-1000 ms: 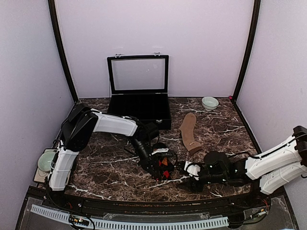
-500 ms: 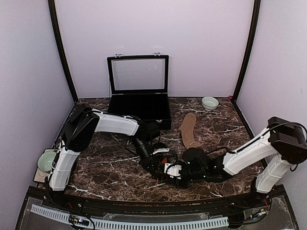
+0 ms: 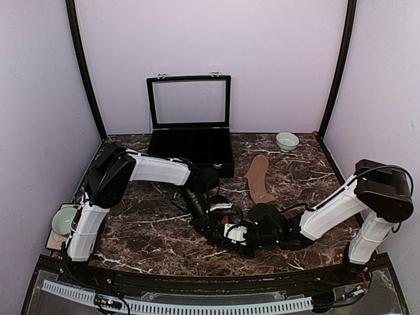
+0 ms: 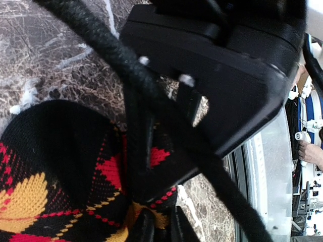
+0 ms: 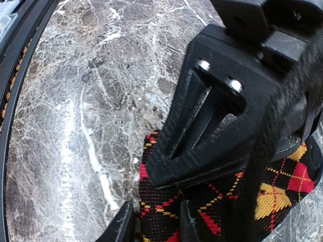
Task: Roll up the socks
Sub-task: Roll the sock at the center of the board.
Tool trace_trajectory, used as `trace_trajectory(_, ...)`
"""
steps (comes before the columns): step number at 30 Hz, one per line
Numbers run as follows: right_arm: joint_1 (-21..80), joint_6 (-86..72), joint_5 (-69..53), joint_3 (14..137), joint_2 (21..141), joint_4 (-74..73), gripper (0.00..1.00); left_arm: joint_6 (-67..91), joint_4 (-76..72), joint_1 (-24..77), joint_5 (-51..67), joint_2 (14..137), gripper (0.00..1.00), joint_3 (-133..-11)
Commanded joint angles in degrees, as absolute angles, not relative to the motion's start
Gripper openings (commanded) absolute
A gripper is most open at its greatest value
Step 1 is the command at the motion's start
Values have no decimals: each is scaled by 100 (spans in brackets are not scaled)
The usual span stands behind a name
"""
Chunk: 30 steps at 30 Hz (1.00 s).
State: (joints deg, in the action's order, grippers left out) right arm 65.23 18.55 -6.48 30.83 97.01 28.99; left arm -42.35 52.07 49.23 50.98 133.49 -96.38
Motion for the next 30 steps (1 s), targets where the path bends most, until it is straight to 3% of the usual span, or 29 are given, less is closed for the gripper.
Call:
trace_trajectory(1, 6337, 1506, -878, 2964, 9959, 2926, 28, -4515, 5363, 4917, 3947, 13710, 20, -9502)
trace_trajectory(6, 6131, 1005, -1370, 2997, 10192, 2563, 17, -4418, 5102, 4732, 4199, 13068, 40, -9197)
trace_trajectory(8, 6085, 884, -1556, 3037, 10217, 2415, 13, -4482, 5062, 4675, 4201, 12717, 55, -8974)
trace_trajectory(9, 6082, 849, -1600, 3088, 10209, 2306, 11, -4560, 5081, 4643, 4201, 12560, 71, -8868)
trace_trajectory(10, 6070, 806, -1635, 3153, 10206, 2177, 9, -4613, 5060, 4596, 4201, 12402, 74, -8744)
trace_trajectory(18, 5992, 500, -1847, 3238, 10015, 1706, 1, -4512, 4365, 4155, 4301, 11337, 76, -7639)
trace_trajectory(23, 5895, 184, -1995, 3385, 10022, 1310, 0, -4313, 4053, 4222, 4561, 10918, 73, -7549)
trace_trajectory(26, 5879, 32, -2101, 3326, 9943, 1298, 0, -3780, 2963, 4220, 4376, 10831, 65, -7383)
trace_trajectory(30, 5882, -76, -2161, 3233, 9809, 1359, 0, -2694, 1445, 4248, 3672, 11031, 64, -7310)
